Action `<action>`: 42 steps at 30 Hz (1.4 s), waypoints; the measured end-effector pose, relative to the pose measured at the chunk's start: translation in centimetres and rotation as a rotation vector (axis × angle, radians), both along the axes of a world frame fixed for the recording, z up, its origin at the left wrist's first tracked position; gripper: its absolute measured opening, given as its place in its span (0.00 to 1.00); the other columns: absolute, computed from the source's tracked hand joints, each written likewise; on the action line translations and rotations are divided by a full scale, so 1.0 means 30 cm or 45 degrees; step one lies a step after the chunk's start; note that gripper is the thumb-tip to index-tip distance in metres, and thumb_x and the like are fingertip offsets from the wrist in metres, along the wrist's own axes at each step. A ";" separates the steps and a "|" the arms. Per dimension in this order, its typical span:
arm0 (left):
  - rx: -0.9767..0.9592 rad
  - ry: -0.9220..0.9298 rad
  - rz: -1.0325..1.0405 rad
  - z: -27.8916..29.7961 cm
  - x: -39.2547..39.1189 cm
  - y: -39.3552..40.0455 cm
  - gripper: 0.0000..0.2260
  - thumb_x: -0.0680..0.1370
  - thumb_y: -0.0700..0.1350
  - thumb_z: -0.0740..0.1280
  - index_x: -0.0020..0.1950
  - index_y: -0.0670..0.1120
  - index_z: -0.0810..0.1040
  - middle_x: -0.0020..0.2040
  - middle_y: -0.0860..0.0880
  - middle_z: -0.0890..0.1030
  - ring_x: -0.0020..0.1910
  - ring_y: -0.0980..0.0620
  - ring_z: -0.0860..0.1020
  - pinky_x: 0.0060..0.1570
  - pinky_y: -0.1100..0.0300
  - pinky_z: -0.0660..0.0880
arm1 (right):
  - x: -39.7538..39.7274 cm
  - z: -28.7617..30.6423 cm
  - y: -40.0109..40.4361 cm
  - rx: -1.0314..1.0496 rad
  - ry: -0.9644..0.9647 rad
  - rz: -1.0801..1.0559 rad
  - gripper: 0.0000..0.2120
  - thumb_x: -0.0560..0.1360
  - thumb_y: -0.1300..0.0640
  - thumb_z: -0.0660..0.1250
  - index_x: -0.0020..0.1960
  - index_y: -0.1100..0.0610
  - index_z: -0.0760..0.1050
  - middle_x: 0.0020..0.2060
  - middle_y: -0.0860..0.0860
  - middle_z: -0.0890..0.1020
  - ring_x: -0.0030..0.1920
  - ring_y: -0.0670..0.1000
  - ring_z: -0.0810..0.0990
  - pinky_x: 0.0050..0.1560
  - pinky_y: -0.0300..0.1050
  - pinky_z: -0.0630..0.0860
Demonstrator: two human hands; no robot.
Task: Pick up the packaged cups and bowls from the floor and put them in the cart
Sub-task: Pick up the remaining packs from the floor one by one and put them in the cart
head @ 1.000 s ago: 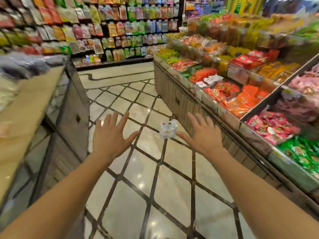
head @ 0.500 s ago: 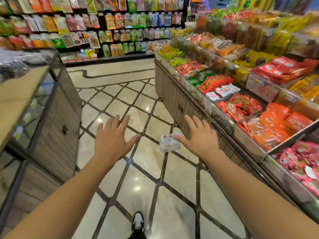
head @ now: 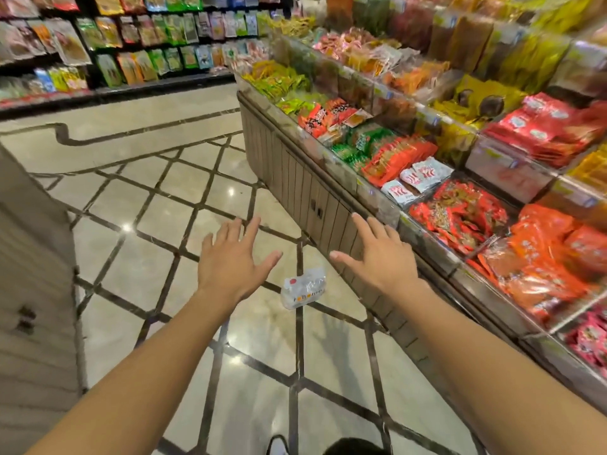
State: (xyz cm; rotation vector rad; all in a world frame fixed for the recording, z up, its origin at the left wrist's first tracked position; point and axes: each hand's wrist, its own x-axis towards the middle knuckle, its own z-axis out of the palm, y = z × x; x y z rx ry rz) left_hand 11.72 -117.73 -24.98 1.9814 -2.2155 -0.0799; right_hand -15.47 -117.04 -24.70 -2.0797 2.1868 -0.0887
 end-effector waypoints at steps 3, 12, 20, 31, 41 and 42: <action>0.022 -0.003 -0.043 -0.031 -0.008 -0.154 0.36 0.80 0.70 0.55 0.84 0.54 0.57 0.82 0.44 0.64 0.81 0.43 0.61 0.78 0.42 0.58 | -0.002 -0.031 -0.119 0.047 -0.038 -0.050 0.48 0.72 0.19 0.48 0.84 0.43 0.46 0.83 0.51 0.57 0.81 0.60 0.59 0.73 0.63 0.67; 0.179 -0.052 -0.067 -0.211 -0.118 -0.624 0.37 0.80 0.71 0.54 0.85 0.55 0.54 0.83 0.45 0.62 0.82 0.43 0.59 0.79 0.42 0.56 | -0.084 -0.256 -0.557 0.207 -0.130 -0.119 0.46 0.74 0.22 0.54 0.84 0.42 0.44 0.83 0.50 0.57 0.80 0.59 0.59 0.73 0.63 0.67; 0.518 -0.161 -0.019 -0.559 -0.244 -1.011 0.37 0.80 0.71 0.51 0.85 0.54 0.52 0.84 0.44 0.61 0.82 0.43 0.58 0.79 0.43 0.57 | -0.210 -0.602 -0.960 0.488 -0.174 -0.149 0.46 0.74 0.22 0.54 0.84 0.42 0.45 0.82 0.51 0.60 0.79 0.59 0.62 0.71 0.62 0.69; 0.915 0.015 0.145 -1.451 -0.327 -1.138 0.32 0.83 0.66 0.51 0.84 0.52 0.58 0.81 0.46 0.67 0.78 0.43 0.67 0.73 0.46 0.65 | -0.281 -1.464 -1.245 0.912 -0.215 -0.186 0.47 0.72 0.20 0.52 0.84 0.41 0.45 0.78 0.56 0.68 0.72 0.64 0.73 0.66 0.61 0.73; 1.052 0.714 0.996 -2.331 -0.340 -1.300 0.32 0.83 0.68 0.53 0.80 0.50 0.68 0.76 0.44 0.73 0.74 0.41 0.72 0.73 0.48 0.67 | -0.214 -2.336 -1.453 0.890 -0.641 -0.786 0.45 0.75 0.23 0.55 0.81 0.51 0.61 0.78 0.54 0.69 0.75 0.60 0.69 0.73 0.57 0.68; 1.113 0.750 1.076 -2.410 -0.337 -1.327 0.33 0.82 0.69 0.53 0.78 0.48 0.70 0.76 0.44 0.73 0.73 0.41 0.73 0.71 0.49 0.68 | -0.212 -2.401 -1.482 0.938 -0.673 -0.874 0.47 0.74 0.22 0.54 0.81 0.52 0.61 0.78 0.54 0.68 0.75 0.61 0.68 0.74 0.60 0.67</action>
